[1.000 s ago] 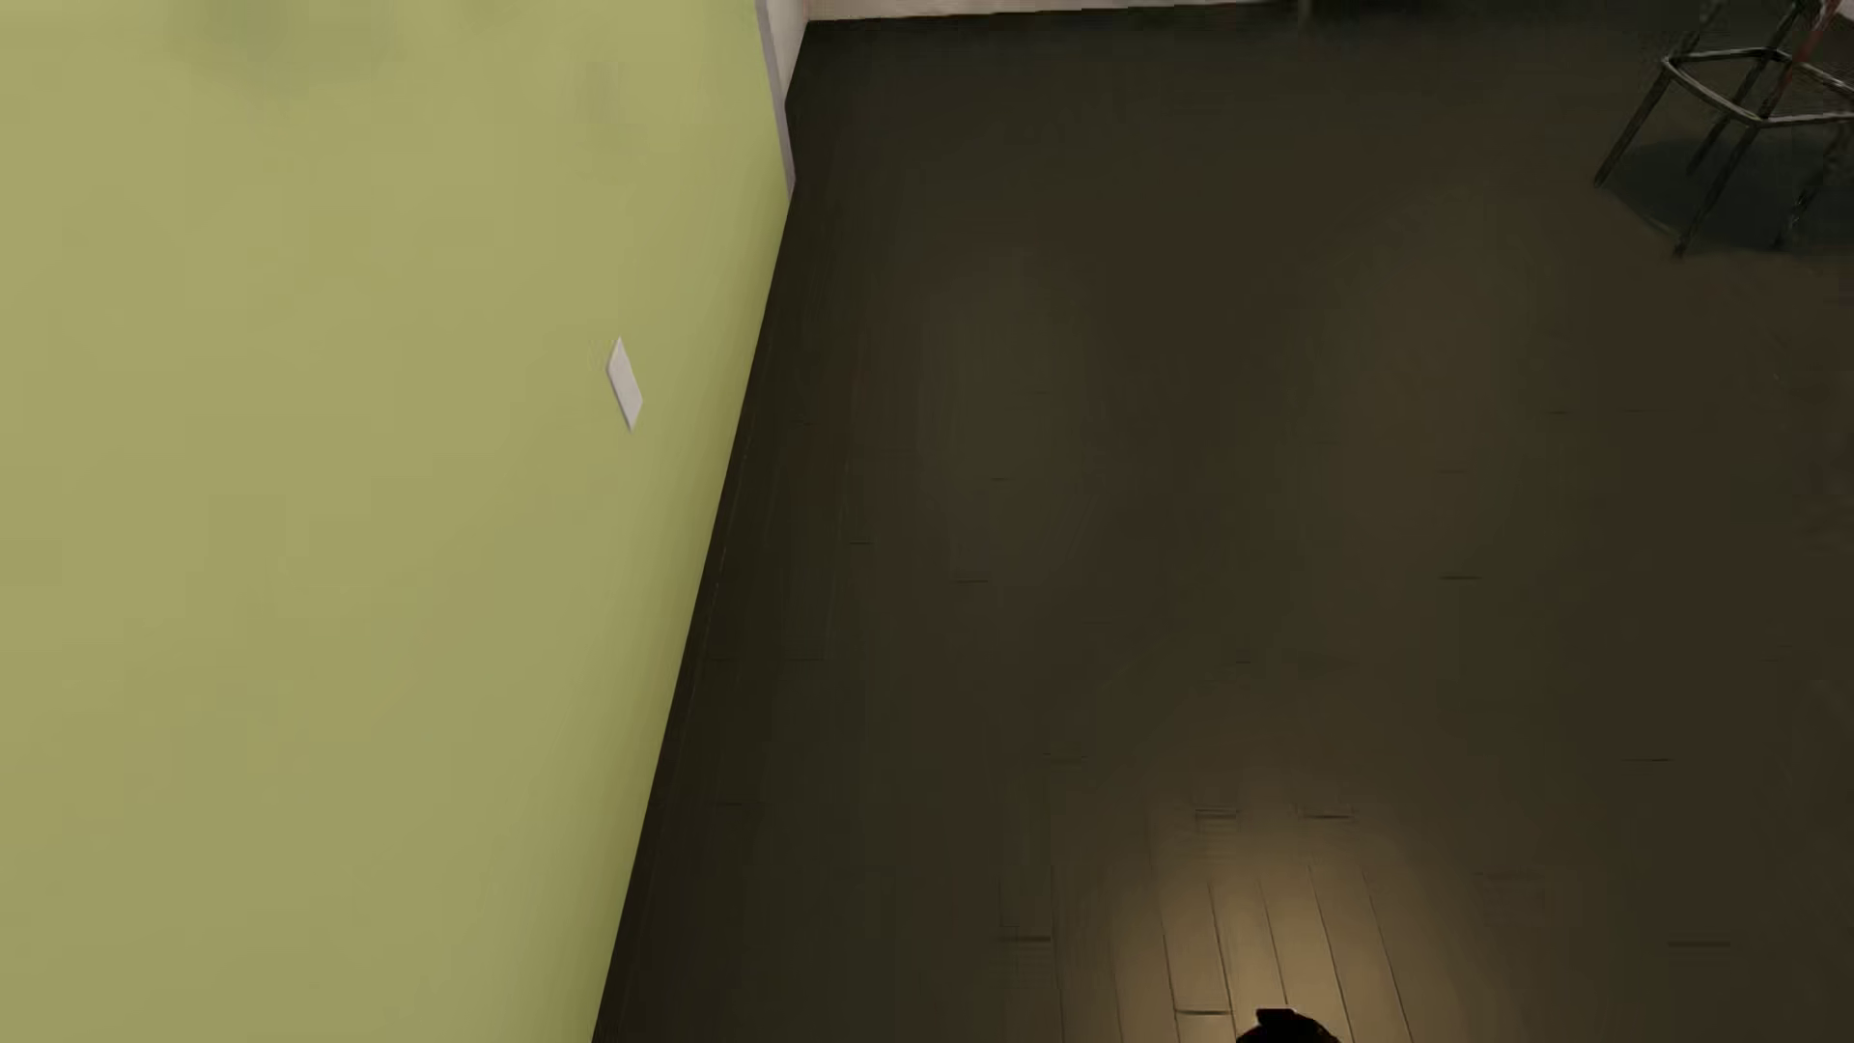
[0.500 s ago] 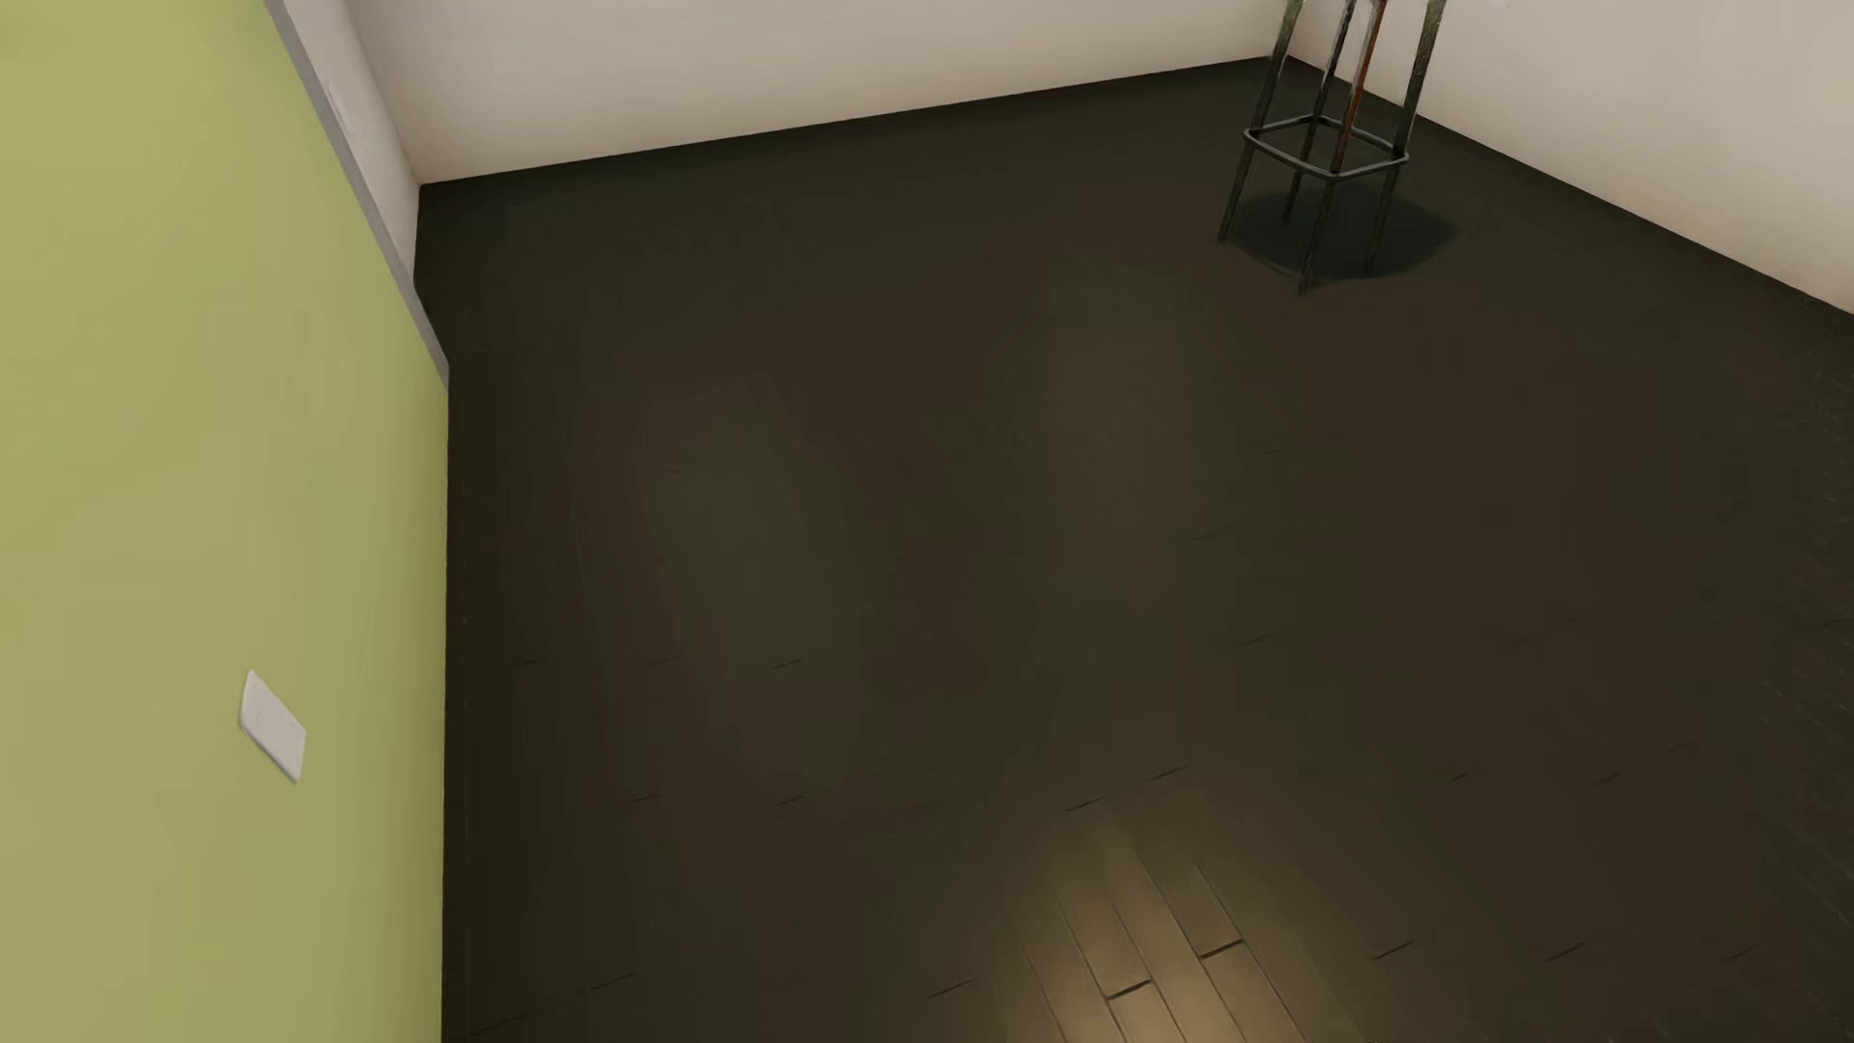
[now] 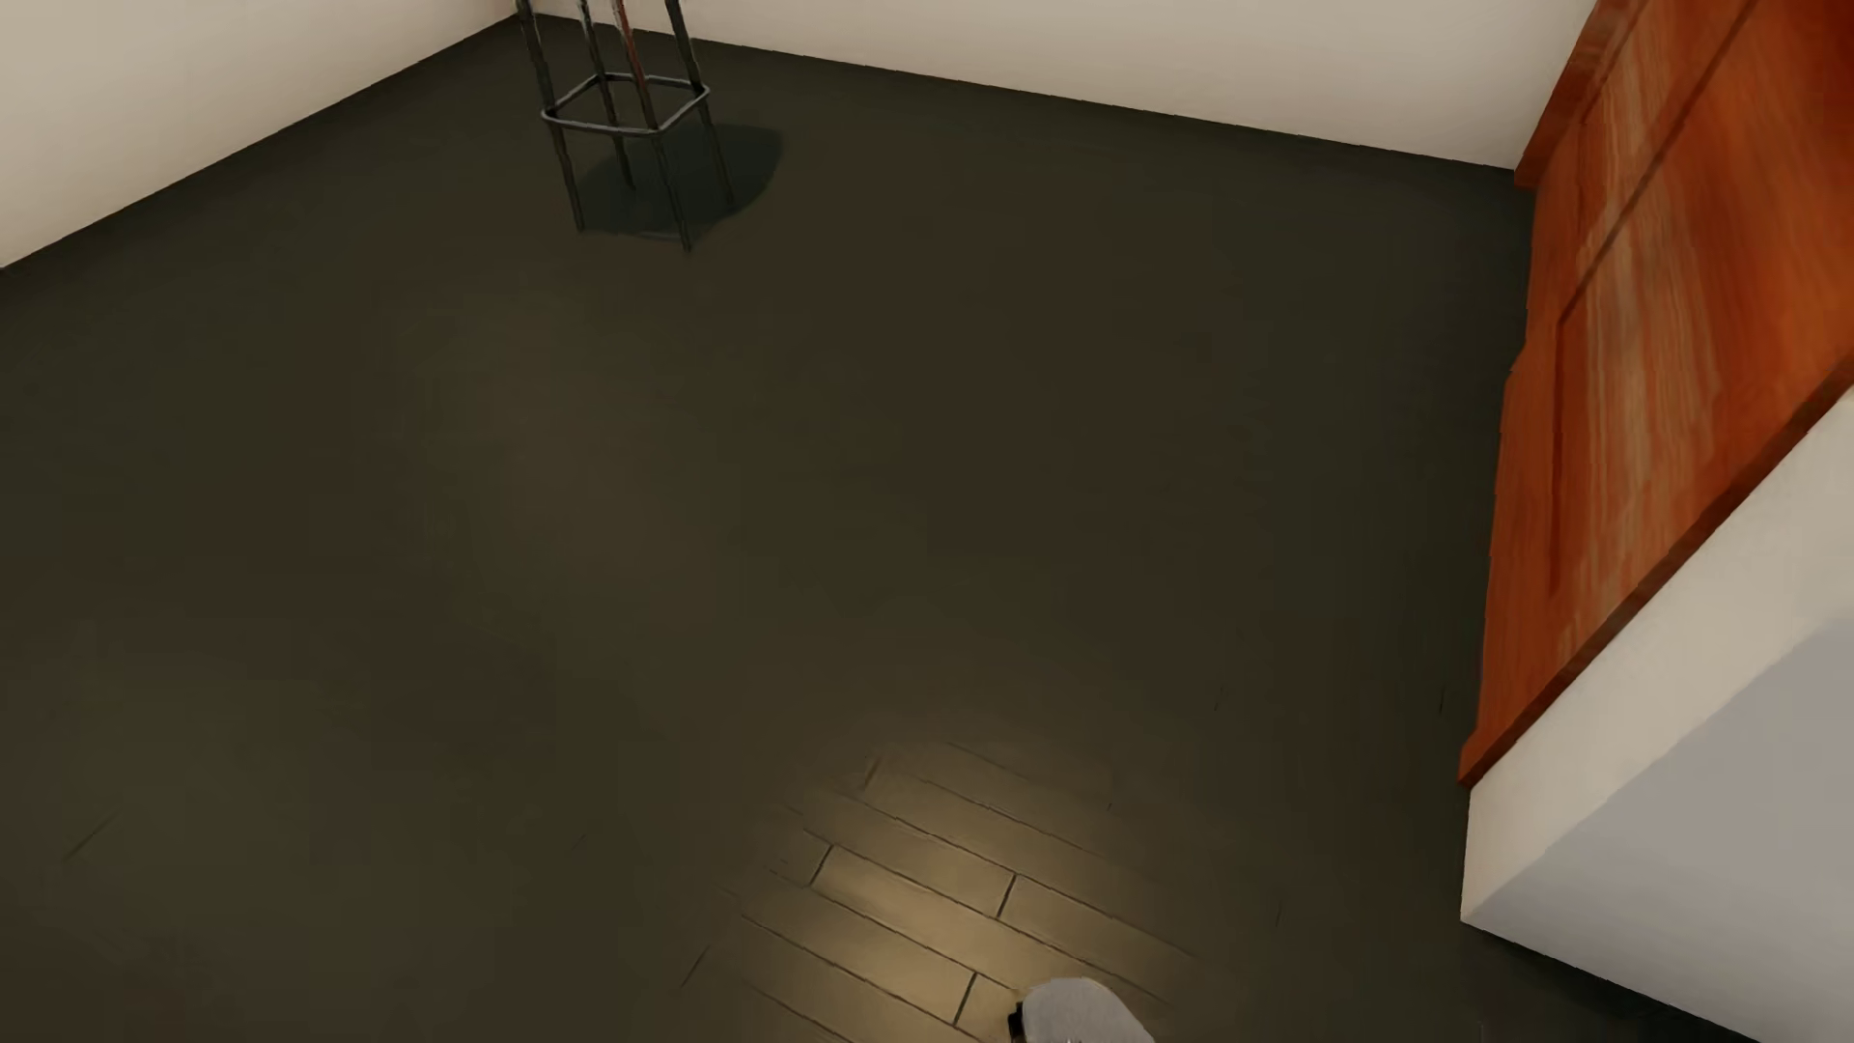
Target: Go around the corner
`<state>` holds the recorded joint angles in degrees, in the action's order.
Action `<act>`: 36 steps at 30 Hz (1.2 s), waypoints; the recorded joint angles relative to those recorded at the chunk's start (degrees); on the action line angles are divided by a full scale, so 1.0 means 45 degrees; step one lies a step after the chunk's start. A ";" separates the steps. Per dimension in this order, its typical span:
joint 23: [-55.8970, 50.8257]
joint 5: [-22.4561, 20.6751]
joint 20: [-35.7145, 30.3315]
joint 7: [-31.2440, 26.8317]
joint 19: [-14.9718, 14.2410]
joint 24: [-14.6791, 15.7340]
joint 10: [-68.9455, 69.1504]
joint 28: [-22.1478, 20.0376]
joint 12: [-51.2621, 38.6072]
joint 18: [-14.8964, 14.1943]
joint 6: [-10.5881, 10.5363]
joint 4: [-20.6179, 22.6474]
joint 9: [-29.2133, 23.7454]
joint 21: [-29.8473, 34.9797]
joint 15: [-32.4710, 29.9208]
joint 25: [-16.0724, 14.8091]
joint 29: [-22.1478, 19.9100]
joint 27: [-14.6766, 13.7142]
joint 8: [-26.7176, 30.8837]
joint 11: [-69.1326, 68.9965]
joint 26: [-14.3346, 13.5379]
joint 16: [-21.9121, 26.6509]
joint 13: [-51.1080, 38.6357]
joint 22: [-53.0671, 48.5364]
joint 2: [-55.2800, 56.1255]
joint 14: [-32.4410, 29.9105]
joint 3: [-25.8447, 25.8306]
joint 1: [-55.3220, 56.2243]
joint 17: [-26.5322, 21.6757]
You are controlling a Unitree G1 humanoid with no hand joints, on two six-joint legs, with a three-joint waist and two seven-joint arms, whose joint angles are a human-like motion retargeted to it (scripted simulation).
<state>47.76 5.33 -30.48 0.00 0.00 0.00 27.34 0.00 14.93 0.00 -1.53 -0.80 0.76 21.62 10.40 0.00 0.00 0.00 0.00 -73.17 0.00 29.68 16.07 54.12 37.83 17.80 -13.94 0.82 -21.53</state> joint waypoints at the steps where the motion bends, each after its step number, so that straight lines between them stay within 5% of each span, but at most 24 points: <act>1: 0.0050 0.0033 0.0193 0.0000 0.0000 0.0000 -0.0013 0.0000 -0.0151 0.0000 -0.0088 0.0064 -0.0017 0.0049 -0.0456 0.0000 0.0000 0.0000 0.0000 0.2023 0.0000 0.0099 -0.0061 -0.0008 -0.0140 0.0355 0.0026 -0.0318 -0.0022; 5: 0.0743 0.0147 0.0729 0.0000 0.0000 0.0000 0.0052 0.0000 -0.0758 0.0000 -0.0276 0.0442 0.0207 0.0245 -0.1583 0.0000 0.0000 0.0000 0.0000 0.9107 0.0000 0.0130 -0.0250 -0.0199 -0.1039 0.1462 0.0045 -0.1148 -0.0234; 8: 0.2012 0.0204 0.1028 0.0000 0.0000 0.0000 0.0195 0.0000 -0.0865 0.0000 -0.0534 0.0274 0.0433 0.0548 -0.2070 0.0000 0.0000 0.0000 0.0000 0.9940 0.0000 -0.0262 -0.0287 -0.0815 -0.1533 0.1119 -0.0053 -0.1645 -0.0380; 11: 0.3100 -0.0554 0.1291 0.0000 0.0000 0.0000 0.1007 0.0000 -0.0365 0.0000 -0.1160 -0.0285 0.0433 0.1062 -0.2513 0.0000 0.0000 0.0000 0.0000 0.9154 0.0000 -0.1214 -0.0402 -0.1588 -0.2083 -0.3258 0.0426 -0.1854 -0.0593; 13: 0.2797 -0.0847 0.0722 0.0000 0.0000 0.0000 0.3125 0.0000 0.0051 0.0000 -0.1168 -0.0688 0.0666 0.0836 -0.1955 0.0000 0.0000 0.0000 0.0000 0.9352 0.0000 -0.1534 -0.0442 -0.2212 -0.2970 -0.7099 0.0625 -0.0816 -0.0709; 14: 0.2258 -0.0904 0.0387 0.0000 0.0000 0.0000 0.4553 0.0000 0.0157 0.0000 -0.1067 -0.0866 0.0751 0.0688 -0.1665 0.0000 0.0000 0.0000 0.0000 0.9444 0.0000 -0.1502 -0.0430 -0.2615 -0.3462 -0.7646 0.0696 -0.0070 -0.0775; 17: 0.0496 -0.1145 0.0271 0.0000 0.0000 0.0000 0.8186 0.0000 -0.0042 0.0000 -0.0715 -0.1101 0.0365 0.0290 -0.0853 0.0000 0.0000 0.0000 0.0000 0.9458 0.0000 -0.1273 -0.0734 -0.2981 -0.4985 -0.5432 0.1073 0.1902 -0.0944; 19: 0.0038 -0.1244 0.0436 0.0000 0.0000 0.0000 0.8496 0.0000 -0.0373 0.0000 -0.0346 -0.0861 0.0063 0.0024 -0.0537 0.0000 0.0000 0.0000 0.0000 0.9571 0.0000 -0.1097 -0.1211 -0.2735 -0.5850 -0.5698 0.1714 0.3092 -0.0964; 22: -0.0266 -0.1274 0.0477 0.0000 0.0000 0.0000 0.6680 0.0000 -0.0467 0.0000 0.0122 -0.0304 -0.0156 -0.0058 -0.0042 0.0000 0.0000 0.0000 0.0000 0.9707 0.0000 -0.0710 -0.1748 -0.2893 -0.6927 -0.7189 0.3005 0.4655 -0.1096; 32: 0.0866 -0.1137 0.0348 0.0000 0.0000 0.0000 -0.0820 0.0000 0.1036 0.0000 0.0473 -0.0558 0.0133 0.0889 0.2982 0.0000 0.0000 0.0000 0.0000 0.9449 0.0000 -0.1100 -0.1006 -0.0903 -0.9863 -0.1622 0.4695 0.6135 -0.0760; 34: 0.1480 -0.0873 0.0148 0.0000 0.0000 0.0000 -0.0679 0.0000 0.1513 0.0000 0.0392 -0.0448 0.0459 0.1247 0.3553 0.0000 0.0000 0.0000 0.0000 0.9624 0.0000 -0.1346 -0.0388 -0.0587 -1.0597 -0.2666 0.4867 0.6207 -0.0643; 36: 0.2060 -0.0444 -0.0036 0.0000 0.0000 0.0000 0.0401 0.0000 0.1844 0.0000 0.0397 -0.0216 0.0904 0.1453 0.3598 0.0000 0.0000 0.0000 0.0000 0.9873 0.0000 -0.1552 0.0212 -0.0431 -1.1198 -0.5694 0.4781 0.7002 -0.0495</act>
<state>57.03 3.33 -30.64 0.00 0.00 0.00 29.14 0.00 23.23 0.00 0.26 -1.77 4.83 28.16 26.59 0.00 0.00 0.00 0.00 -28.75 0.00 22.70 17.02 52.18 -12.56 -7.83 7.58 32.34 -23.76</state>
